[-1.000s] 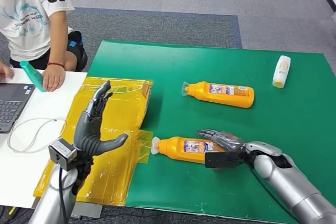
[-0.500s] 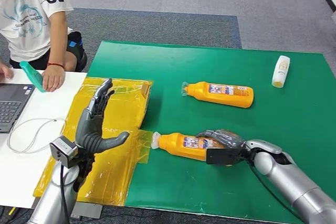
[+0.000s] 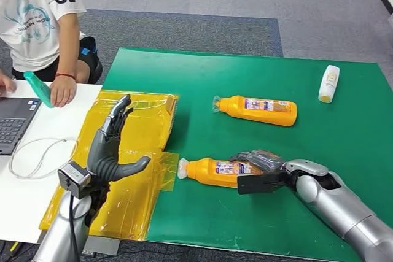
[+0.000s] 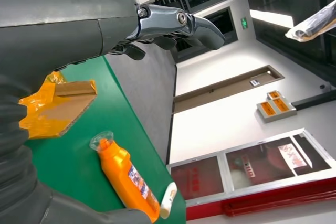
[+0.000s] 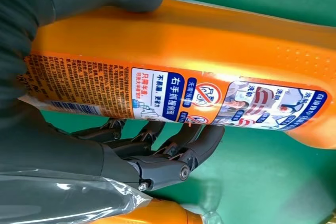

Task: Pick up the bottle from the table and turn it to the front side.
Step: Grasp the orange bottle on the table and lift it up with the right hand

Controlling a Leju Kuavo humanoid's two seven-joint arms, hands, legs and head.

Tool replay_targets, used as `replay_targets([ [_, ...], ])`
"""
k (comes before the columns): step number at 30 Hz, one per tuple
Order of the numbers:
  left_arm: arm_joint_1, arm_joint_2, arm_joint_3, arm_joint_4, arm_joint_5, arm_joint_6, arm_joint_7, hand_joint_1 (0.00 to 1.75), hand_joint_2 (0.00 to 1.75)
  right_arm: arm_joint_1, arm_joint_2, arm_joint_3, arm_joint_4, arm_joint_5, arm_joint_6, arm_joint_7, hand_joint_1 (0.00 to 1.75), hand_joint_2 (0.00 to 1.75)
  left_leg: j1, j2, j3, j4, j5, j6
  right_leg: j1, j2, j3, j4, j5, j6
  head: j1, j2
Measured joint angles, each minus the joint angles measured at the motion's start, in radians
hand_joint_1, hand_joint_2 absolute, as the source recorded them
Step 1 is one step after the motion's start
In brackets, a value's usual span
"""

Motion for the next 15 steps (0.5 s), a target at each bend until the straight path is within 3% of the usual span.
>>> replay_targets([
  [3, 0.002, 0.002, 0.002, -0.005, 0.0, 0.0, 0.0, 0.0, 1.75, -0.006, -0.004, 0.012, -0.008, 0.004, 0.002, 0.005, 1.75, 1.75, 0.0, 0.0, 0.0, 0.0, 0.0, 0.0, 0.0, 0.0, 0.0, 0.0, 0.0, 0.0, 0.0, 0.0],
  [10, 0.003, 0.007, 0.009, -0.02, 0.0, -0.002, -0.001, 0.0, 1.75, -0.02, -0.007, 0.035, -0.013, -0.003, -0.012, 0.011, 1.75, 1.75, 0.0, 0.0, 0.0, 0.0, 0.0, 0.0, 0.0, 0.0, 0.0, 0.0, 0.0, 0.0, 0.0, 0.0],
  [15, 0.003, 0.009, 0.009, -0.03, 0.0, -0.003, 0.001, 0.0, 1.75, 0.022, -0.004, 0.013, -0.016, -0.067, -0.088, -0.037, 1.75, 1.75, 0.0, 0.0, -0.001, 0.0, 0.0, 0.0, 0.0, 0.0, 0.0, 0.0, 0.0, 0.0, 0.0, 0.0],
])
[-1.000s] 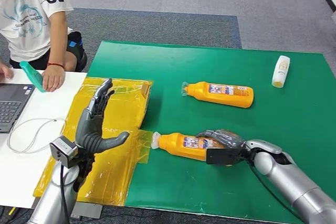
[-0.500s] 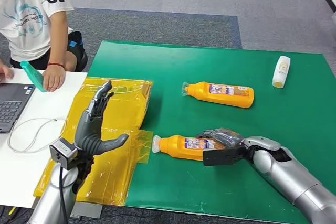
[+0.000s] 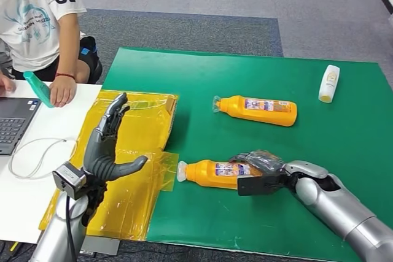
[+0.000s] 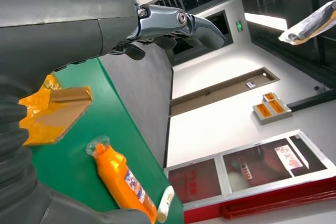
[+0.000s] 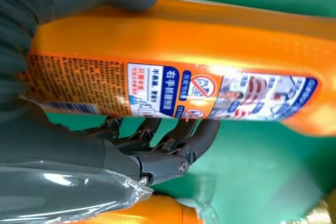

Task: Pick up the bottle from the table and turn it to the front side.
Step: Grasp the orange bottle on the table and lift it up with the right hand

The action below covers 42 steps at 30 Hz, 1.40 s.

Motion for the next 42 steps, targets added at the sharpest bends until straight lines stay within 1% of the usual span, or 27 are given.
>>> replay_targets([
  [4, 0.006, 0.001, 0.0, -0.011, 0.0, 0.003, 0.004, 0.0, 1.75, 0.081, 0.025, -0.073, -0.021, -0.056, -0.039, -0.051, 1.75, 1.75, 0.0, 0.0, -0.001, 0.0, 0.0, 0.0, 0.0, 0.0, -0.001, 0.0, 0.0, 0.0, 0.0, 0.0],
  [6, 0.013, 0.002, 0.0, -0.019, 0.0, 0.005, 0.008, 0.0, 1.75, 0.127, 0.049, -0.124, -0.038, -0.095, -0.045, -0.073, 1.75, 1.75, 0.0, 0.0, -0.001, 0.0, 0.0, 0.0, 0.0, 0.0, -0.001, 0.0, 0.0, 0.0, 0.0, 0.0],
  [10, 0.031, 0.003, 0.0, -0.036, -0.001, 0.009, 0.019, 0.0, 1.75, 0.214, 0.118, -0.242, -0.087, -0.175, -0.022, -0.11, 1.75, 1.75, 0.0, 0.0, -0.002, 0.0, -0.001, -0.001, 0.0, 0.0, -0.003, 0.0, -0.001, 0.0, 0.0, 0.0],
  [16, 0.059, 0.002, 0.0, -0.058, -0.01, 0.014, 0.026, 0.0, 1.75, 0.302, 0.214, -0.409, -0.153, -0.283, 0.037, -0.115, 1.75, 1.75, 0.0, 0.0, -0.003, 0.0, -0.001, -0.001, 0.0, 0.0, -0.003, 0.0, -0.002, -0.001, 0.0, 0.0],
  [23, 0.084, -0.005, -0.001, -0.074, -0.012, 0.02, 0.032, 0.0, 1.75, 0.358, 0.283, -0.539, -0.187, -0.346, 0.086, -0.115, 1.75, 1.75, 0.0, 0.0, -0.003, 0.0, -0.001, -0.001, 0.0, 0.0, -0.003, 0.0, -0.002, -0.001, 0.0, 0.0],
  [28, 0.1, -0.015, -0.002, -0.083, -0.024, 0.023, 0.032, 0.0, 1.75, 0.385, 0.332, -0.617, -0.21, -0.432, 0.134, -0.124, 1.75, 1.75, 0.0, 0.0, -0.003, 0.0, -0.001, -0.001, 0.0, 0.0, -0.003, 0.0, -0.002, -0.001, 0.0, 0.0],
  [33, 0.108, -0.023, -0.002, -0.085, -0.021, 0.02, 0.032, 0.0, 1.75, 0.398, 0.372, -0.668, -0.233, -0.488, 0.187, -0.129, 1.75, 1.75, 0.0, 0.0, -0.003, 0.0, -0.001, -0.001, 0.0, 0.0, -0.003, 0.0, -0.002, -0.001, 0.0, 0.0],
  [35, 0.103, -0.023, -0.002, -0.077, 0.012, -0.012, 0.028, 0.0, 1.75, 0.4, 0.383, -0.673, -0.237, -0.486, 0.206, -0.133, 1.75, 1.75, 0.0, 0.0, -0.003, 0.0, -0.001, -0.001, 0.0, 0.0, -0.003, 0.0, -0.002, -0.001, 0.0, 0.0],
  [36, 0.096, -0.022, -0.002, -0.066, 0.044, -0.046, 0.021, 0.0, 1.75, 0.399, 0.388, -0.673, -0.238, -0.482, 0.216, -0.137, 1.75, 1.75, 0.0, 0.0, -0.003, 0.0, -0.001, -0.001, 0.0, 0.0, -0.003, 0.0, -0.002, -0.001, 0.0, 0.0],
  [39, 0.052, -0.009, -0.002, 0.004, 0.172, -0.209, -0.01, 0.0, 1.75, 0.388, 0.399, -0.666, -0.238, -0.462, 0.233, -0.156, 1.75, 1.75, 0.0, 0.0, -0.003, 0.0, -0.001, -0.001, 0.0, 0.0, -0.003, 0.0, -0.001, -0.001, 0.0, 0.0],
  [42, -0.009, 0.008, -0.001, 0.105, 0.307, -0.397, -0.022, 0.0, 1.75, 0.362, 0.407, -0.639, -0.238, -0.426, 0.22, -0.179, 1.75, 1.75, 0.0, 0.0, -0.002, 0.0, 0.0, -0.002, 0.0, 0.0, -0.003, 0.001, 0.0, -0.002, 0.0, 0.0],
])
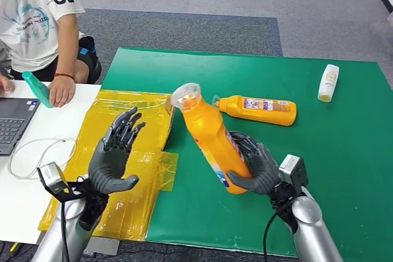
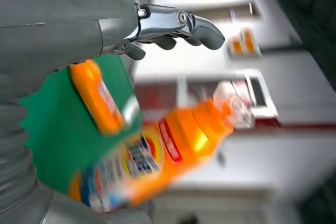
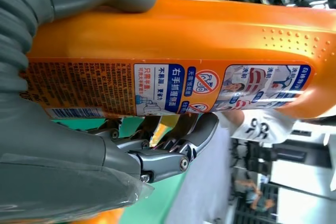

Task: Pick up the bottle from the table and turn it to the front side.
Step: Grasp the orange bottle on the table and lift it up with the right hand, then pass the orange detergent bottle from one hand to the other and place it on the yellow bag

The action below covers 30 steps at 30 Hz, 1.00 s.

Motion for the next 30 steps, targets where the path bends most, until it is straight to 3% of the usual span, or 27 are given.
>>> replay_targets([
  [3, -0.058, 0.007, 0.0, 0.097, 0.082, -0.144, -0.001, 0.0, 1.75, -0.022, 0.007, 0.037, 0.0, 0.042, -0.026, -0.011, 1.75, 1.75, 0.0, 0.0, 0.0, 0.0, 0.001, 0.0, 0.0, 0.0, 0.0, 0.0, 0.0, 0.0, 0.0, 0.0],
  [7, -0.132, 0.009, -0.001, 0.212, 0.116, -0.222, -0.002, 0.0, 1.75, -0.044, 0.015, 0.091, 0.0, 0.067, -0.049, -0.021, 1.75, 1.75, 0.0, 0.0, 0.0, 0.0, 0.001, 0.0, 0.0, 0.0, 0.0, 0.0, 0.0, 0.0, 0.0, 0.0],
  [16, -0.222, 0.014, -0.02, 0.344, 0.117, -0.221, -0.004, 0.0, 1.75, -0.07, 0.02, 0.162, 0.001, 0.09, -0.077, -0.038, 1.75, 1.75, 0.0, 0.0, 0.0, 0.0, 0.001, 0.0, 0.0, 0.0, 0.0, 0.0, 0.0, 0.0, 0.0, 0.0],
  [30, -0.265, 0.018, -0.055, 0.355, 0.117, -0.172, 0.006, 0.0, 1.75, -0.08, 0.035, 0.236, 0.001, 0.175, -0.15, -0.043, 1.75, 1.75, 0.0, 0.0, 0.0, 0.0, 0.001, 0.0, 0.0, 0.0, 0.0, 0.0, 0.0, 0.0, 0.0, 0.0],
])
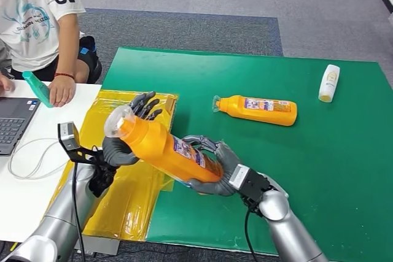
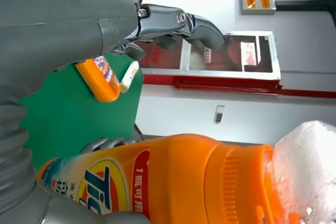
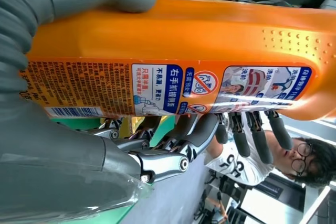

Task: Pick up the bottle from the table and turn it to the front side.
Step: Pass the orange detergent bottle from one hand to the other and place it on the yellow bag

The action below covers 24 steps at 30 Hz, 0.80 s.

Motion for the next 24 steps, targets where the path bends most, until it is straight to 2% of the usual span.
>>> replay_targets([
  [19, -0.037, -0.005, -0.067, 0.0, 0.013, 0.003, 0.017, 0.0, 1.75, -0.043, 0.022, 0.008, 0.062, -0.001, -0.047, 0.039, 1.75, 1.75, 0.0, 0.0, 0.0, 0.0, 0.0, 0.0, 0.0, 0.0, 0.0, 0.0, 0.0, 0.0, 0.0, 0.0],
  [24, -0.045, -0.006, -0.077, 0.0, 0.014, 0.003, 0.017, 0.0, 1.75, -0.054, 0.032, 0.007, 0.087, 0.049, -0.107, 0.073, 1.75, 1.75, 0.0, 0.0, 0.0, 0.0, 0.0, 0.0, 0.0, 0.0, 0.0, 0.0, 0.0, 0.0, 0.0, 0.0],
])
